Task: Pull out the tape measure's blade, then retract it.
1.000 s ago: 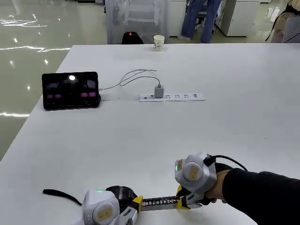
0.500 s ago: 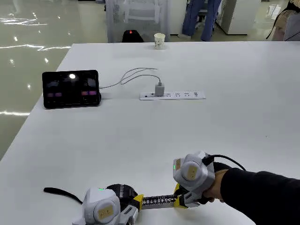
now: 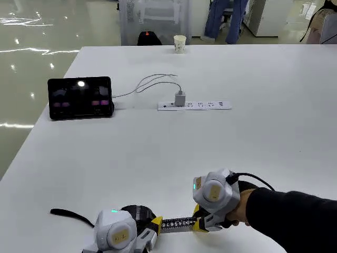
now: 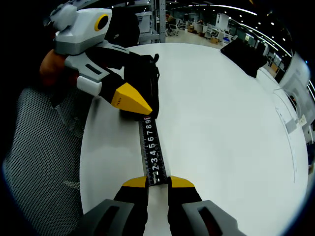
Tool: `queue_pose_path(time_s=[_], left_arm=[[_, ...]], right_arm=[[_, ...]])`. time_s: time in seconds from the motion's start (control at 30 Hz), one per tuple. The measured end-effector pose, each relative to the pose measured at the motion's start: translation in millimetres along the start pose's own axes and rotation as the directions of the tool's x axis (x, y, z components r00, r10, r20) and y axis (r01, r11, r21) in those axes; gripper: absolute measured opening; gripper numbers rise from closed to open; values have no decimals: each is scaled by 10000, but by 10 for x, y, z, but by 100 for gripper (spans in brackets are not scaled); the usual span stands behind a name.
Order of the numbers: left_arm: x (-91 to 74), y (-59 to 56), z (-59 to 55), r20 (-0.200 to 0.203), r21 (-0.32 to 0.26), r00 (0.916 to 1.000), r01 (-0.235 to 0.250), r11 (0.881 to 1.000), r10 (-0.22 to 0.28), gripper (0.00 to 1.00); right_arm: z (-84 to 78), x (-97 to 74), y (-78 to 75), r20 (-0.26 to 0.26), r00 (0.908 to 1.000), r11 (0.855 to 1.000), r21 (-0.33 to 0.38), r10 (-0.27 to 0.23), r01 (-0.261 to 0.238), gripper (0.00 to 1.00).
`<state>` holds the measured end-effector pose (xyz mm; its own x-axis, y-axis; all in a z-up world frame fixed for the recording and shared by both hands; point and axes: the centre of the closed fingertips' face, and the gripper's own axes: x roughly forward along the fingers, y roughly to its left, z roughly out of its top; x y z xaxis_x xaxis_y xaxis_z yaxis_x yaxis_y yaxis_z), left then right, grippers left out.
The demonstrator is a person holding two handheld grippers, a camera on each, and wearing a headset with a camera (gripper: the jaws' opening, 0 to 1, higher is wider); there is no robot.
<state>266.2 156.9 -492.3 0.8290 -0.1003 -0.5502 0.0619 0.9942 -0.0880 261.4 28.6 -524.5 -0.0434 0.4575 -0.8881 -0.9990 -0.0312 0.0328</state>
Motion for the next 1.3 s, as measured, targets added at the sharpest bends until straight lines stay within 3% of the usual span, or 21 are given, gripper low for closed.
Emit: queue_pose_path(time_s=[1.3], left_arm=[[6,-11,1,-17,-348,10000,91,9994,-91,61]], right_arm=[[197,114,13,405,9991,9996,218,158,-167,11]])
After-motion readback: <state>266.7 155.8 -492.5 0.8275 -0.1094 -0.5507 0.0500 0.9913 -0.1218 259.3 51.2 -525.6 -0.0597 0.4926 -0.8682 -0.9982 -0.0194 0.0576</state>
